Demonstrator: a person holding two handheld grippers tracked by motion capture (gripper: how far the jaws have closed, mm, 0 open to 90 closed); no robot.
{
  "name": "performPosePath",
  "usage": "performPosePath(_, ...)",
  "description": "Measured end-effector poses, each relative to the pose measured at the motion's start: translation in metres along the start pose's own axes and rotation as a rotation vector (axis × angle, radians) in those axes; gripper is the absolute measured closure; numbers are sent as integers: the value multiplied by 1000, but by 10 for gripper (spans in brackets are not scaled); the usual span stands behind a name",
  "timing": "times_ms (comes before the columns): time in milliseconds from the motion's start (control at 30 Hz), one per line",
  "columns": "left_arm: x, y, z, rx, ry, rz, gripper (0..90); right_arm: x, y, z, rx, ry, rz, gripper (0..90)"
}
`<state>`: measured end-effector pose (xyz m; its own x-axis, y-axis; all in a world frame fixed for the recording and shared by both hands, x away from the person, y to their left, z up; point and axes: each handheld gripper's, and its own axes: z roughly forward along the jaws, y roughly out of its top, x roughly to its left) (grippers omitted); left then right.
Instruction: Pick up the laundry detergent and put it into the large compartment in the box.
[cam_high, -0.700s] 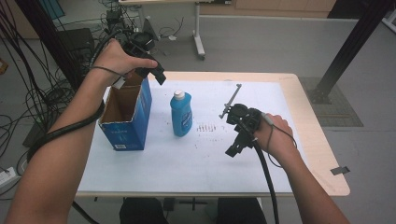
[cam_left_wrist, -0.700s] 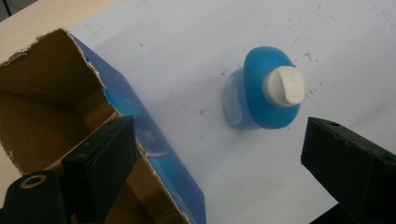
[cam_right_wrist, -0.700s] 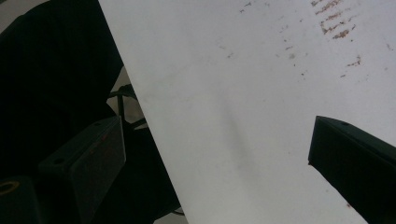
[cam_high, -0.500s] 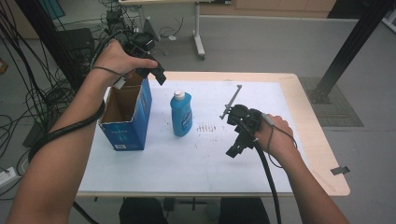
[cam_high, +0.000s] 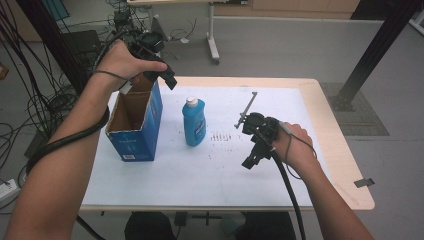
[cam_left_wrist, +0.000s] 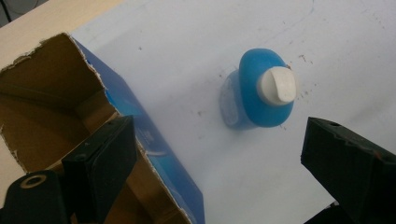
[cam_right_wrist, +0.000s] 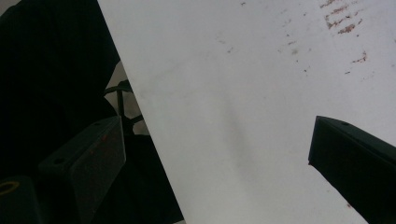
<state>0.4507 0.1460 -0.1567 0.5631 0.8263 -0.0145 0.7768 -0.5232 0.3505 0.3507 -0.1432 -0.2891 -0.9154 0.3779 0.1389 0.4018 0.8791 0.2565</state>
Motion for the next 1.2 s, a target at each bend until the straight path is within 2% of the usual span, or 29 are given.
performPosePath(400,-12,3,-3,-16,-22,13,112,1,3,0,12,1,-13,36)
performPosePath(733,-23,4,5,-13,-67,29,112,2,5,2,17,2,-16,36)
performPosePath(1200,-41,9,21,12,-77,61,112,2,4,1,17,-2,-22,36)
